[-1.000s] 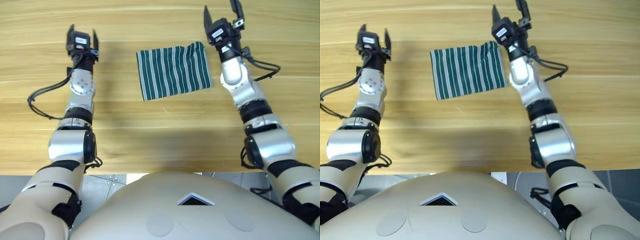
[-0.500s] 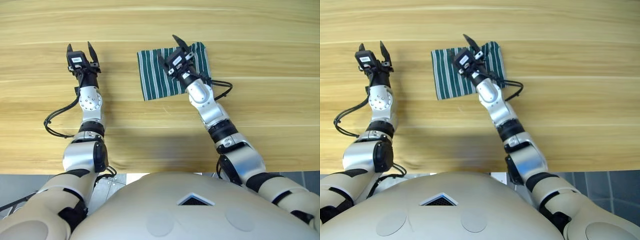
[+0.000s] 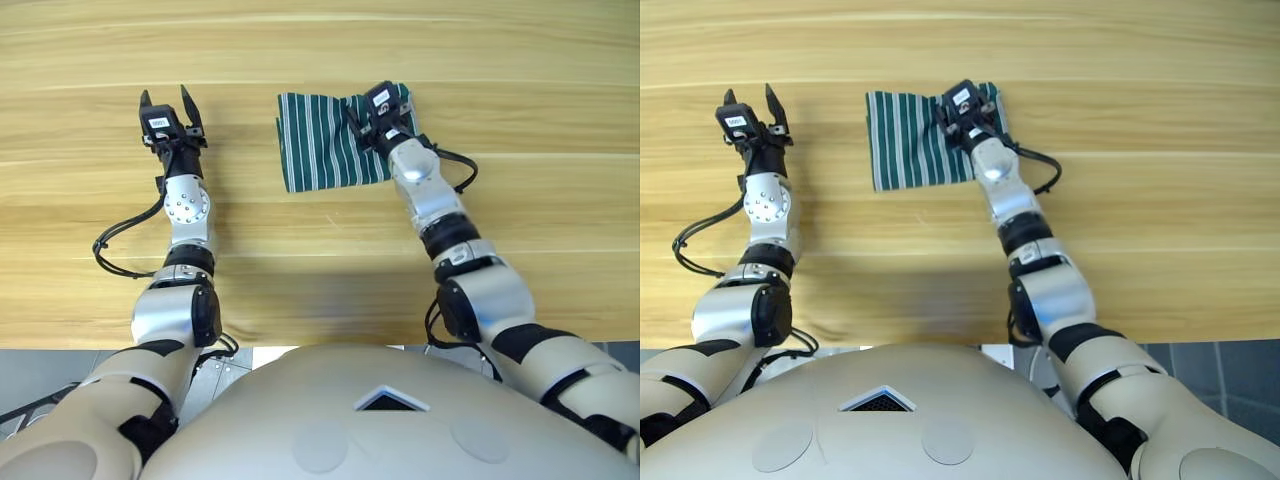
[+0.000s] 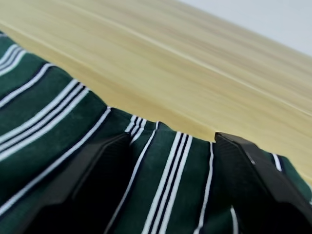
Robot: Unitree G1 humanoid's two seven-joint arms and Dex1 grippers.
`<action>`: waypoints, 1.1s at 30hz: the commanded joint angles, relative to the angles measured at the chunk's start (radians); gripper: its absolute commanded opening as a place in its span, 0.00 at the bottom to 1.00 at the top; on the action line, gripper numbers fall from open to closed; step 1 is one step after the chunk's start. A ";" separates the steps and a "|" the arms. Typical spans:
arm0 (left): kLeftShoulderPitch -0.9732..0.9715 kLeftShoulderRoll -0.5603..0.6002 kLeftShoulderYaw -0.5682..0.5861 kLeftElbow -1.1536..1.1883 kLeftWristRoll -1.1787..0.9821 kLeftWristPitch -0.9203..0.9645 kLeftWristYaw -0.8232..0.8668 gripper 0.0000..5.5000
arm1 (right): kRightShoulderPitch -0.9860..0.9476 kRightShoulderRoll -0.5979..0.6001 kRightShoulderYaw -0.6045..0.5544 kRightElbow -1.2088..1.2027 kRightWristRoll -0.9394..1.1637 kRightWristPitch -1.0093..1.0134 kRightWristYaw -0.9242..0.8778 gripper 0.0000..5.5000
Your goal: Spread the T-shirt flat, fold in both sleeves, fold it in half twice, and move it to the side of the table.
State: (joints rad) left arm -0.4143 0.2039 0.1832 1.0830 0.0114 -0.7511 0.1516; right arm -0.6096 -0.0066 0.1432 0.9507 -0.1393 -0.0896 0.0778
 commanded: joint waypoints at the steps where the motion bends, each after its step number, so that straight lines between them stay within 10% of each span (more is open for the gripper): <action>1: -0.011 -0.007 0.007 -0.003 -0.010 0.009 -0.001 0.54 | -0.102 -0.007 -0.064 0.209 0.020 0.047 -0.075 0.59; 18: 0.089 0.026 0.113 -0.025 -0.087 -0.050 0.012 0.54 | -0.070 -0.480 -0.665 0.409 0.333 0.047 -0.834 0.59; 25: 0.169 0.037 0.138 -0.077 -0.091 -0.069 0.038 0.54 | -0.101 -0.488 -0.644 0.400 0.280 -0.003 -0.829 0.59; 33: 0.120 -0.052 0.020 -0.102 -0.003 -0.084 -0.003 0.54 | -0.230 -0.350 -0.266 0.290 -0.044 -0.417 -0.643 0.59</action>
State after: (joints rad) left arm -0.2803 0.2062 0.2586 0.9734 -0.0441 -0.8245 0.1496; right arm -0.8321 -0.4887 -0.2309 1.2590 -0.1167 -0.4266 -0.6890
